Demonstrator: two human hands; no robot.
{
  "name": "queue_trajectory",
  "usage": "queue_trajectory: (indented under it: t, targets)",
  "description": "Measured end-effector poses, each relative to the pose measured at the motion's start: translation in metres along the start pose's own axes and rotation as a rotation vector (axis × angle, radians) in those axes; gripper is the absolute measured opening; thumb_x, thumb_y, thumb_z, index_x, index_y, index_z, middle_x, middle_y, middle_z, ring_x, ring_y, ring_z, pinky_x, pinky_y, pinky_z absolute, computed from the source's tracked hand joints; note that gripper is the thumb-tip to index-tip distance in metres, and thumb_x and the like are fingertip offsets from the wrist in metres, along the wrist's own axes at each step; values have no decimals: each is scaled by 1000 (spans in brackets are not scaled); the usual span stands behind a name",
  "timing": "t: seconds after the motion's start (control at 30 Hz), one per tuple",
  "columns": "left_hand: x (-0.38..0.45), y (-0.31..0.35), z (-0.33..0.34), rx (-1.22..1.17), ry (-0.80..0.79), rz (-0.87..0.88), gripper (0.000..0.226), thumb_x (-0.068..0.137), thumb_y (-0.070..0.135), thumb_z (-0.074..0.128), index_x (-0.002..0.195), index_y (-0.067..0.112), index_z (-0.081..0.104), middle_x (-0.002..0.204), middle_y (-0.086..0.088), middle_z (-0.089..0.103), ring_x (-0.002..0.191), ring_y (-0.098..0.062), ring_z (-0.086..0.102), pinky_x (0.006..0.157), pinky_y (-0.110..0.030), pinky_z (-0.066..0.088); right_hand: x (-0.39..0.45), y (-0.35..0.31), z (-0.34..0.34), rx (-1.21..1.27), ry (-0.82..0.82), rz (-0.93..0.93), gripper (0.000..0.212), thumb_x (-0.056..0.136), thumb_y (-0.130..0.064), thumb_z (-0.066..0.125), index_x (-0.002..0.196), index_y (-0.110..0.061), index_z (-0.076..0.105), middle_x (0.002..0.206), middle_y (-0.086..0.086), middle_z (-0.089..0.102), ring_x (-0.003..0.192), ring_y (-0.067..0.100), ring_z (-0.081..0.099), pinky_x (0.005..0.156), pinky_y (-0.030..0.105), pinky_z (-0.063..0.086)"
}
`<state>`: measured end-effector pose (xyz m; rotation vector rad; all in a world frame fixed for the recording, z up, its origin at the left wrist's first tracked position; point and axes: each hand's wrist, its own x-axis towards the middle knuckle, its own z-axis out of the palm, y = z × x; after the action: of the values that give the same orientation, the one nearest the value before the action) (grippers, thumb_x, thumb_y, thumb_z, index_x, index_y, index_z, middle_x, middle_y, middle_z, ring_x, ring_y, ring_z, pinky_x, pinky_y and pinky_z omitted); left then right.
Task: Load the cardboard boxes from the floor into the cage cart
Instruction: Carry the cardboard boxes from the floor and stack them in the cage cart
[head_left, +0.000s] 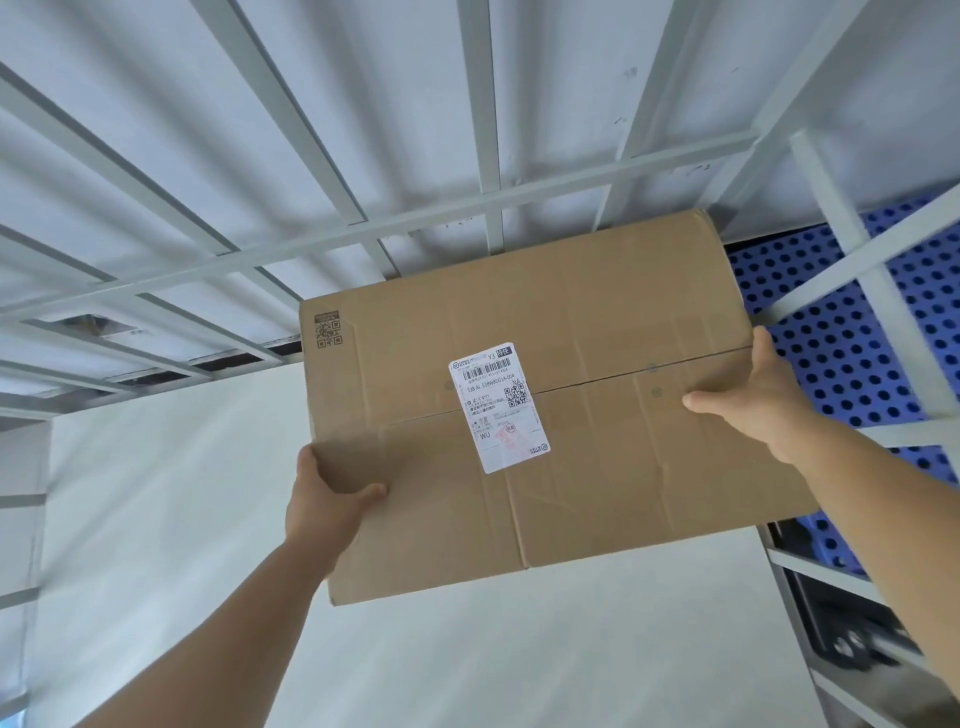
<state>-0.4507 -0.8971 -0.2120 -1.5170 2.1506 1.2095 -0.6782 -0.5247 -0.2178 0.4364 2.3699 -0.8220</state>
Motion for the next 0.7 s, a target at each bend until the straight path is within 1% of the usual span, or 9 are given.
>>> queue_trajectory:
  t: [0.2,0.3,0.43,0.5,0.6,0.7]
  targets:
    - [12,-2,8,-1,18,3,68,69,17,83,119,26,39,114,4,57,101,-25,57,83,-40,50,19,5,11,-3,-2,-21,121,73,-25,85,156,-30,-3,163,3,11,147,25,21,117,48,26]
    - [16,-3,11,3,14,18,72,70,18,83,126,26,38,114,6,55,102,-24,55,82,-37,48,25,9,16,-12,0,-17,120,73,-24,85,156,-30,-2,163,3,12,147,25,21,116,48,27]
    - [21,-6,16,16,24,28,72,70,19,83,125,26,39,113,7,55,101,-23,55,80,-35,46,28,18,22,-35,14,-7,121,71,-28,86,156,-30,0,162,4,18,145,27,26,115,50,30]
    - [25,-7,17,19,34,36,75,69,19,83,129,26,38,113,9,54,101,-22,55,81,-35,46,31,19,25,-37,20,-14,121,70,-29,87,156,-31,1,161,3,20,145,26,27,115,50,30]
    - [30,-7,18,11,44,44,82,70,20,83,136,27,35,114,11,52,101,-20,54,81,-34,46,36,18,27,-31,17,-26,119,72,-26,85,156,-30,0,162,2,18,146,25,25,116,49,28]
    - [33,-8,20,29,50,47,85,69,22,83,138,27,34,121,8,53,106,-21,55,85,-37,48,39,15,27,-45,28,-35,117,75,-24,84,156,-28,-1,163,2,13,147,24,21,117,46,26]
